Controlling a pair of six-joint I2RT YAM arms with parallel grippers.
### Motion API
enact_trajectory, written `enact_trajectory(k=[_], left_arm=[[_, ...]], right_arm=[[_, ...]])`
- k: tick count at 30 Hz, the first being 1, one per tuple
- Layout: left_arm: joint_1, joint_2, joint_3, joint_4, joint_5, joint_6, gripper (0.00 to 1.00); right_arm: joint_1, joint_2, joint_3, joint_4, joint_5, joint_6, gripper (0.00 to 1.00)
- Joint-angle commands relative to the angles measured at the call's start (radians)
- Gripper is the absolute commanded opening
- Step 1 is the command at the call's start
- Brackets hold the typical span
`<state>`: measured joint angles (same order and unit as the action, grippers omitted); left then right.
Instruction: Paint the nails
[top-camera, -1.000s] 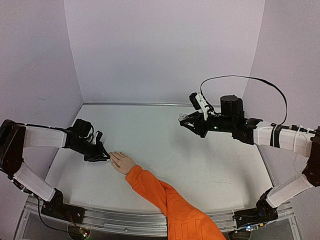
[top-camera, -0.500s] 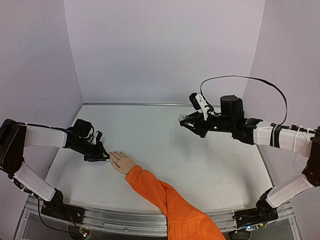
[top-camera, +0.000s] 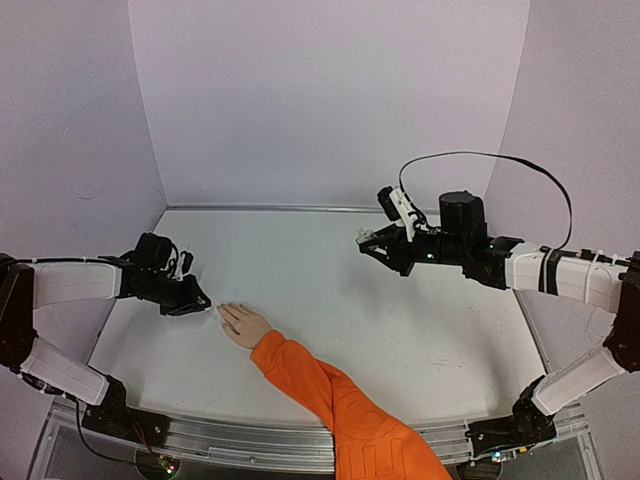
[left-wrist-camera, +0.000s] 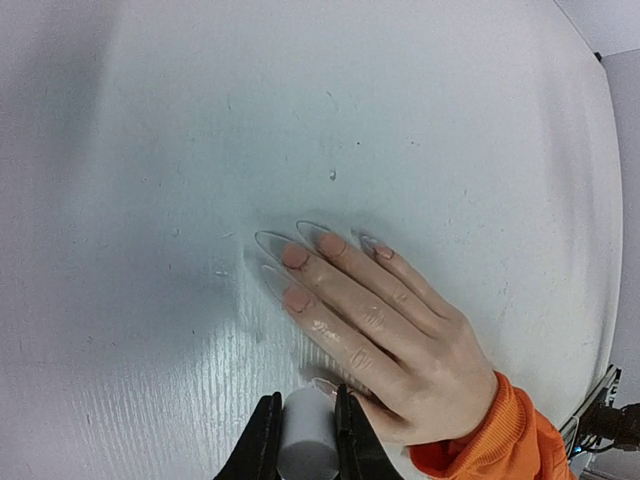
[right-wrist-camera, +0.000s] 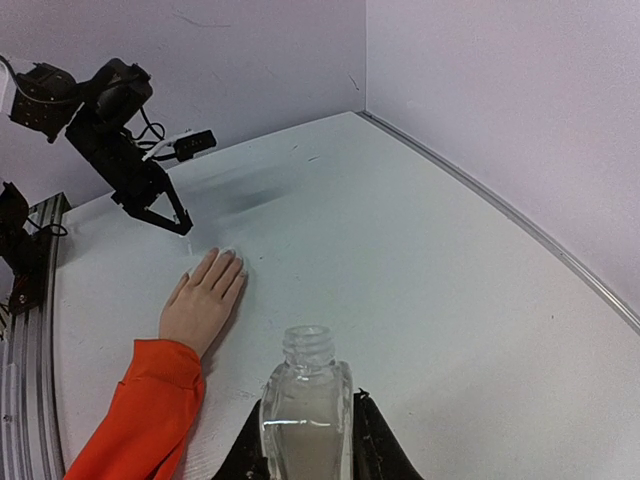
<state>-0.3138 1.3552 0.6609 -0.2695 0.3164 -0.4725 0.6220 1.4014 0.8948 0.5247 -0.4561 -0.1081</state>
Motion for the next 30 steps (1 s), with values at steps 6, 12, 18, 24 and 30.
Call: enact_trajectory(k=[6, 12, 18, 24, 30], left_arm=[[-0.003, -0.047, -0.009, 0.005, 0.078, 0.003, 0.0], [-0.026, -0.035, -0.016, 0.004, 0.075, -0.006, 0.0], [-0.037, -0.008, -0.009, 0.017, 0.075, -0.008, 0.0], [-0.038, 0.02, -0.002, 0.025, 0.081, -0.007, 0.0], [-0.038, 0.029, 0.001, 0.038, 0.09, -0.006, 0.0]], right_arm=[[-0.008, -0.012, 0.033, 0.061, -0.034, 0.01, 0.0], [-0.007, -0.019, 0.032, 0.063, -0.036, 0.011, 0.0], [-0.008, -0.022, 0.029, 0.063, -0.035, 0.012, 0.0], [-0.008, -0.021, 0.029, 0.063, -0.033, 0.011, 0.0], [-0.007, -0.016, 0.027, 0.064, -0.032, 0.01, 0.0]])
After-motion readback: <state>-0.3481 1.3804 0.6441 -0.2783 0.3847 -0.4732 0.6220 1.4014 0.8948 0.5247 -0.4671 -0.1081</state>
